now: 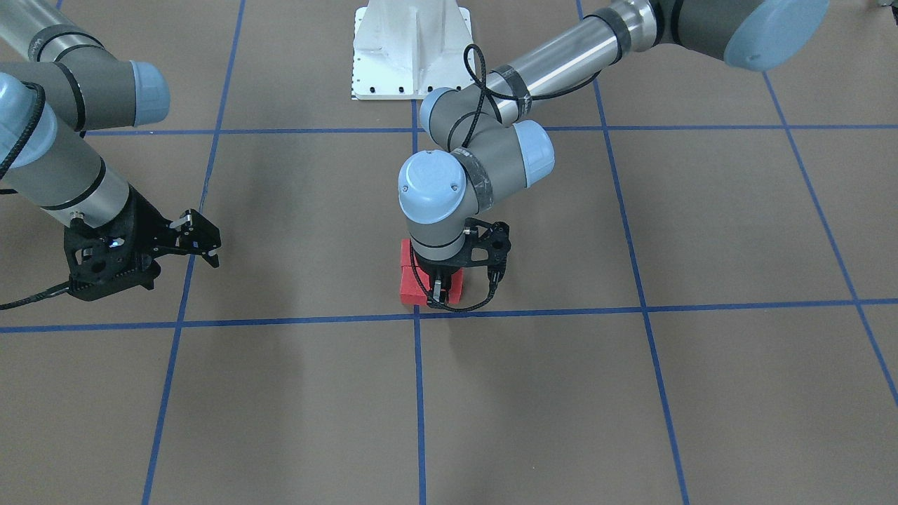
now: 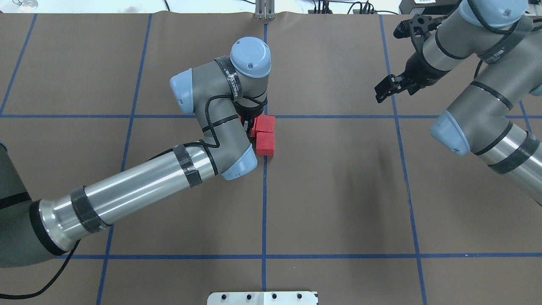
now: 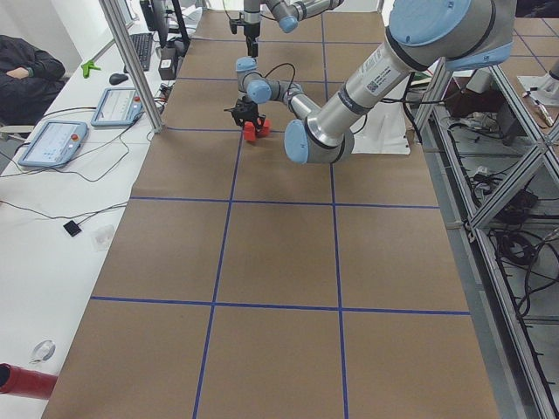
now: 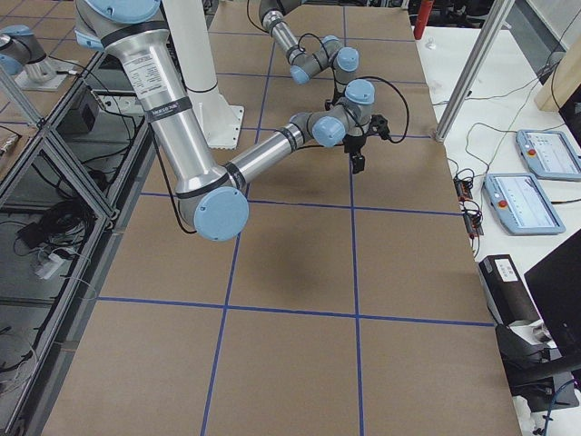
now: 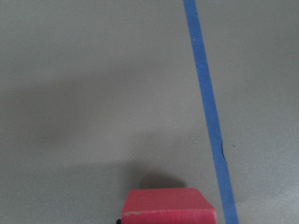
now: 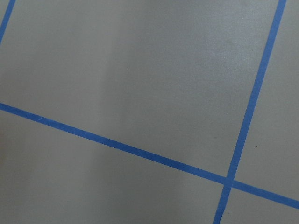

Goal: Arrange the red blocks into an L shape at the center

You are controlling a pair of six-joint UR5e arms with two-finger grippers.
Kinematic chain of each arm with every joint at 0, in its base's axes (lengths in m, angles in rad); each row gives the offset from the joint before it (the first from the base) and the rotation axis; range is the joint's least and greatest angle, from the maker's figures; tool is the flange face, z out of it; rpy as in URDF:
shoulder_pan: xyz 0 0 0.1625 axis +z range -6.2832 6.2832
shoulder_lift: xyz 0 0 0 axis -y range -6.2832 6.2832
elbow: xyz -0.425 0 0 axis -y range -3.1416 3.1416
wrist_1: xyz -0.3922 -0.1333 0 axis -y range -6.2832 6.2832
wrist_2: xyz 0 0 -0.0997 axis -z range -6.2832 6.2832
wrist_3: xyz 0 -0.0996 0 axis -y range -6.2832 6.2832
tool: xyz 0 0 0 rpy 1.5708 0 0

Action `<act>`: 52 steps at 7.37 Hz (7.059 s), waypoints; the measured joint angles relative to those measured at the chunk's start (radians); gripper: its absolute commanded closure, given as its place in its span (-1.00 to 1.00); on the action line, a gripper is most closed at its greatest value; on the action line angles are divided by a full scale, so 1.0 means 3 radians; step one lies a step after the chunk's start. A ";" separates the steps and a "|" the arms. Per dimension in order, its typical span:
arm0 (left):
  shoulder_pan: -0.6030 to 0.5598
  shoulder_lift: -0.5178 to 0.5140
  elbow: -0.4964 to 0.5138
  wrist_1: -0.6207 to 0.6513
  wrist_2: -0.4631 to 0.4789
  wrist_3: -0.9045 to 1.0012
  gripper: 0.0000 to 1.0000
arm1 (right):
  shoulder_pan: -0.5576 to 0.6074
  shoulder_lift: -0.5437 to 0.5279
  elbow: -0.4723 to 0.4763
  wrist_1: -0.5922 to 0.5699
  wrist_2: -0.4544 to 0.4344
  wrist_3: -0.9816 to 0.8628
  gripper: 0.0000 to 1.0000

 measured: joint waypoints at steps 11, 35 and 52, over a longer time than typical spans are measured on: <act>-0.0278 0.0226 -0.0471 0.0426 0.0010 0.0669 -1.00 | 0.0048 0.0065 0.0005 0.0003 -0.0021 0.0039 -0.99; -0.3016 0.3488 -0.1715 -0.0168 -0.1349 0.7998 -1.00 | 0.2055 -0.1255 0.0091 -0.0835 0.0656 -0.1522 -0.99; -0.3036 0.3628 -0.1853 -0.0029 -0.1355 0.8244 -1.00 | 0.2030 -0.1518 0.0277 -0.0889 0.0640 -0.1537 -0.99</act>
